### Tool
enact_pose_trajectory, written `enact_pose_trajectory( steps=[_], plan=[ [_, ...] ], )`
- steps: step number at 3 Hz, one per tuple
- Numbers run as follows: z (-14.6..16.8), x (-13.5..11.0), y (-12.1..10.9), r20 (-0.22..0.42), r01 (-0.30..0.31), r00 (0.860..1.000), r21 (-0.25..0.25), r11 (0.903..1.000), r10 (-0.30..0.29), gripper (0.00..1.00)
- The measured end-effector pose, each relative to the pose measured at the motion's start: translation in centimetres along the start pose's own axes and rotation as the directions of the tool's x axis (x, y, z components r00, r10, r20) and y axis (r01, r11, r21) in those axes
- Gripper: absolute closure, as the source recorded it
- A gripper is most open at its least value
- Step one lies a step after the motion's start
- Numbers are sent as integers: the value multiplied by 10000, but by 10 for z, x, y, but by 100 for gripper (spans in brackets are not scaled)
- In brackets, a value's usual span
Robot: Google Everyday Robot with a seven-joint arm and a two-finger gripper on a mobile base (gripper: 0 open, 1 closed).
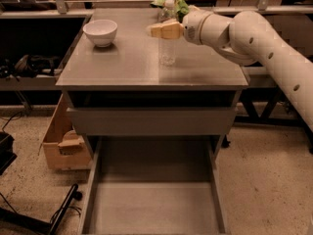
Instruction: Pick water bottle from middle drawer and place on counter
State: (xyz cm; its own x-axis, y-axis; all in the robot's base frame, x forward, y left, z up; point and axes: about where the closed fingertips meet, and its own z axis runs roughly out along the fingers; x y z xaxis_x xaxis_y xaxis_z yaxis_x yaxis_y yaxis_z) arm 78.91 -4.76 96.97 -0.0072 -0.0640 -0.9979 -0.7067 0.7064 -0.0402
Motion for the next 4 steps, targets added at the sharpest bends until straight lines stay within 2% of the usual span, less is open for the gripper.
enact_pose_trajectory(
  steps=[1, 2, 3, 4],
  plan=[
    [-15, -31, 13, -730, 975, 9923, -388, 9945, -1001, 0],
    [-88, -62, 3, -2696, 2414, 9331, -206, 9702, -2379, 0],
    [-193, -66, -29, -4766, 3337, 8403, 794, 9393, -2582, 0],
    [-273, -37, -43, -5822, 3509, 7880, 1576, 9231, -2002, 0]
  ],
)
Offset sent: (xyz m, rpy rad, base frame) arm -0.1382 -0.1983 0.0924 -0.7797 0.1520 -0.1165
